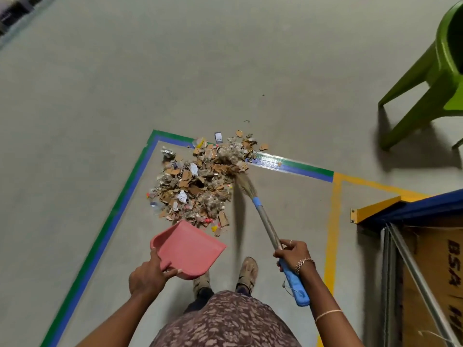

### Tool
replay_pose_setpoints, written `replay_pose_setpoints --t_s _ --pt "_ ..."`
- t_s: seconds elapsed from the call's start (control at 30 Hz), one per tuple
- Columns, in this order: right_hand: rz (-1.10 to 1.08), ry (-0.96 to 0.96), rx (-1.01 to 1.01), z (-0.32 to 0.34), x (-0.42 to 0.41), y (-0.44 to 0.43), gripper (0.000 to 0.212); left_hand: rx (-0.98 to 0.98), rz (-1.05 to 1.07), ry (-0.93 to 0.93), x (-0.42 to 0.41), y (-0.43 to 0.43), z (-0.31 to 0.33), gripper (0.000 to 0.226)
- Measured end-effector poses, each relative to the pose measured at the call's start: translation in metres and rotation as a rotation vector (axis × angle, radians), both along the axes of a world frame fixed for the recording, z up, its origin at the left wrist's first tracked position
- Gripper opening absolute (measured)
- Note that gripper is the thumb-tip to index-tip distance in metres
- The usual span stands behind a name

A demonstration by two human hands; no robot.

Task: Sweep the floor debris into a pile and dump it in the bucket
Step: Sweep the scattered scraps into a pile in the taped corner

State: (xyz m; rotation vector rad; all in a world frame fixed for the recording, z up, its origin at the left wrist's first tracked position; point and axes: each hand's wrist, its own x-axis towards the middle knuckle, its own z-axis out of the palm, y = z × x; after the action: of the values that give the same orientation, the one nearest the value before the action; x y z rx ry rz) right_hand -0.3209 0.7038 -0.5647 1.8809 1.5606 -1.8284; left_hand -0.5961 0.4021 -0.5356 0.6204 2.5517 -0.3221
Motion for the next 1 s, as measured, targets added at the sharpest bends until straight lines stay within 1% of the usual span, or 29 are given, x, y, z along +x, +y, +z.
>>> replay_pose_setpoints --t_s 0.17,0.3,0.43,0.6,0.7,0.8,0.9,1.0 --pt "-0.13 -0.099 0.081 0.005 0.038 0.037 0.059 0.033 0.035 -0.019 0.009 0.002 -0.006 0.11" --pt "-0.17 -0.171 0.109 -0.003 0.041 0.074 0.049 0.059 0.041 -0.014 0.006 0.011 -0.009 0.113" --pt "-0.167 -0.203 0.112 -0.02 0.034 0.101 0.04 0.09 0.012 0.004 0.002 0.027 -0.008 0.111" --pt "-0.061 -0.182 0.11 -0.031 0.0 0.11 0.046 0.088 -0.031 0.035 -0.011 0.048 -0.009 0.112" --pt "0.066 -0.136 0.092 -0.028 -0.025 0.098 0.058 0.075 -0.047 0.038 -0.022 0.058 -0.006 0.111" --pt "0.194 -0.087 0.086 -0.019 -0.038 0.081 0.066 0.062 -0.056 0.06 -0.03 0.072 -0.001 0.111" --pt "0.287 -0.044 0.119 0.003 -0.036 0.066 0.066 0.069 -0.024 0.056 -0.045 0.088 -0.002 0.114" --pt "0.332 -0.017 0.176 0.023 -0.02 0.065 0.064 0.078 0.0 0.065 -0.053 0.108 -0.004 0.121"
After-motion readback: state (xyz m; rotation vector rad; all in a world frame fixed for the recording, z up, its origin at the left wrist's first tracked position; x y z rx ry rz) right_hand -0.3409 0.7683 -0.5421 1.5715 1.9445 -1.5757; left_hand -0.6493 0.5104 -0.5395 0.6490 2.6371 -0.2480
